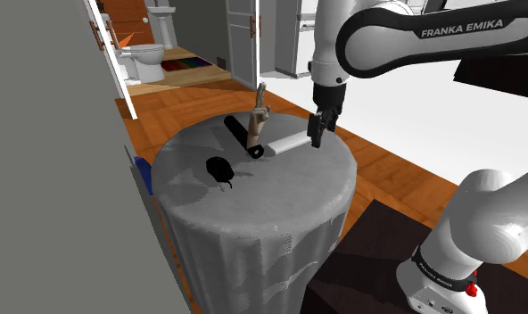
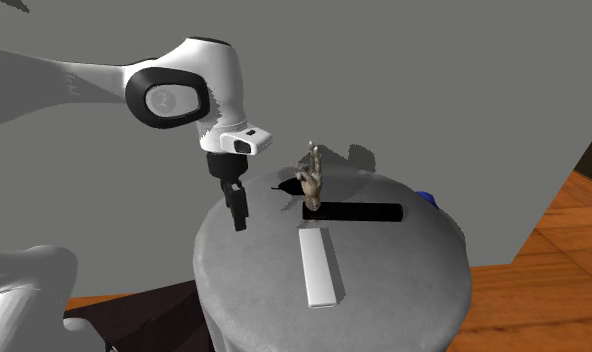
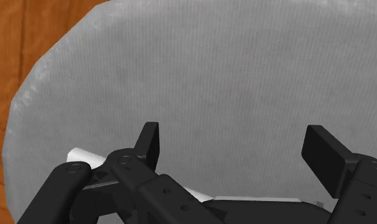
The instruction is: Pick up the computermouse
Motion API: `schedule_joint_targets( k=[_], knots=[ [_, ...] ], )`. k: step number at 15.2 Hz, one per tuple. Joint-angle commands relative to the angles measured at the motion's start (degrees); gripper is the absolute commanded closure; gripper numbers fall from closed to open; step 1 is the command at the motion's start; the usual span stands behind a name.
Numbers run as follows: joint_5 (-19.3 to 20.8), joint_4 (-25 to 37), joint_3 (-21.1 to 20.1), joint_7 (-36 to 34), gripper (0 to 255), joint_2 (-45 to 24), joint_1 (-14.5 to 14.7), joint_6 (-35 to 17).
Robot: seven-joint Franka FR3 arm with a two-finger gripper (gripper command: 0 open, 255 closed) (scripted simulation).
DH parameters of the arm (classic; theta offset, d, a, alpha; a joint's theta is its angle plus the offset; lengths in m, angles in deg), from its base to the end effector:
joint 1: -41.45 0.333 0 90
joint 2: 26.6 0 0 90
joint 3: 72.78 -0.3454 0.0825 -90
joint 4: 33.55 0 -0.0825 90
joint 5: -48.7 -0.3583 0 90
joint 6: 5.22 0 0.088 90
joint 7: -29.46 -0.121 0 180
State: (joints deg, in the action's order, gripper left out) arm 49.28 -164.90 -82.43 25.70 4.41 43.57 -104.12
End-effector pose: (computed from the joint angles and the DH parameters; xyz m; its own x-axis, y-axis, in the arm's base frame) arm 0.3373 0.0811 0.5623 0.9931 0.1149 -0.0250 0.1169 -0.9883 0.0981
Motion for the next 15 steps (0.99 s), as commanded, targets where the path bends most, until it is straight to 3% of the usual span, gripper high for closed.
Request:
schedule_joint_targets(
  k=[1,8,15],
  knots=[
    [-0.1,2.3,-1.8,-2.3,0,-3.8,0.2,-2.1],
    [1.9,11.0,-7.6,-10.5,0,-16.7,0.8,-7.6],
    [7.9,23.4,-12.1,-19.4,0,-31.3,2.4,-9.8]
  ],
)
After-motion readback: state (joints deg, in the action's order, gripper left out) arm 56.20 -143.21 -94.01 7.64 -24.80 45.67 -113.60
